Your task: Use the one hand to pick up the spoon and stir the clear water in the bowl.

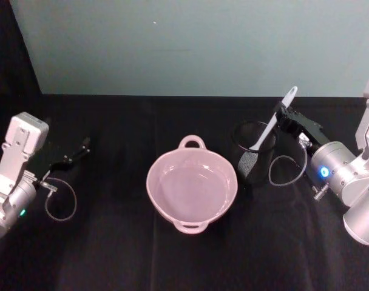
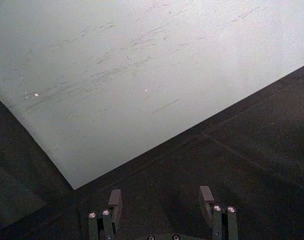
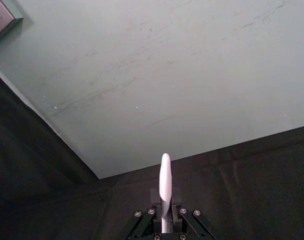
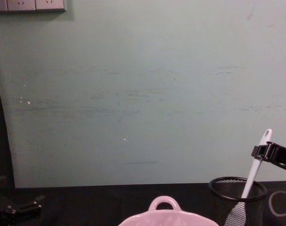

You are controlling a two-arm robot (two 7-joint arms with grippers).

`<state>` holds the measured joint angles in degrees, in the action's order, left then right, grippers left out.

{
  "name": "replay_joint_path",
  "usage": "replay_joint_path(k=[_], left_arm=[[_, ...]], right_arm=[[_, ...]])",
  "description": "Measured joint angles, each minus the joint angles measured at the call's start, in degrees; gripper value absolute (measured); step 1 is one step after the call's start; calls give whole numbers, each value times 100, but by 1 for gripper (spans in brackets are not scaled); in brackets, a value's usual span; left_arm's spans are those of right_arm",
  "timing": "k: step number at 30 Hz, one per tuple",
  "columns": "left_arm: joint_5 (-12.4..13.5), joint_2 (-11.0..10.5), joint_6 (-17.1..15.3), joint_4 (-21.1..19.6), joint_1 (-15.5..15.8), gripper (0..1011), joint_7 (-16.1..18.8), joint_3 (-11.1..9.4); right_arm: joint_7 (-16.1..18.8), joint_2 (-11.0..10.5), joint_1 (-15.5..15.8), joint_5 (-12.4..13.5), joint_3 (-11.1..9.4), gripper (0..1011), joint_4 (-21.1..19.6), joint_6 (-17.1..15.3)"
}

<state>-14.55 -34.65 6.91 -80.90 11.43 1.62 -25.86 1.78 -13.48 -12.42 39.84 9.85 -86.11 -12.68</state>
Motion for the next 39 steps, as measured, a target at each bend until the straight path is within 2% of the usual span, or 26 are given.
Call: replay_joint_path(k=[2, 6, 17, 18, 21, 25, 31, 39], left_arm=[[0, 0, 0, 0, 0, 1011, 0, 0], [0, 0, 0, 0, 0, 1011, 0, 0], [0, 0, 0, 0, 0, 1011, 0, 0], [0, 0, 0, 0, 0, 1011, 0, 0], [0, 0, 0, 0, 0, 1011, 0, 0], [0, 0, 0, 0, 0, 1011, 0, 0], [0, 0, 0, 0, 0, 1011, 0, 0], [0, 0, 0, 0, 0, 1011, 0, 0]], right_arm=[[0, 0, 0, 0, 0, 113, 0, 2], [2, -2, 0, 0, 0, 217, -1, 7], [5, -7, 0, 0, 0, 560, -6, 13], [5, -7, 0, 0, 0, 618, -6, 14], [7, -7, 0, 0, 1, 679, -8, 15], [9, -7, 0, 0, 1, 835, -10, 17], [39, -64, 20, -56, 8, 980, -59, 28], [41, -165, 127, -80, -58, 1002, -259, -47]])
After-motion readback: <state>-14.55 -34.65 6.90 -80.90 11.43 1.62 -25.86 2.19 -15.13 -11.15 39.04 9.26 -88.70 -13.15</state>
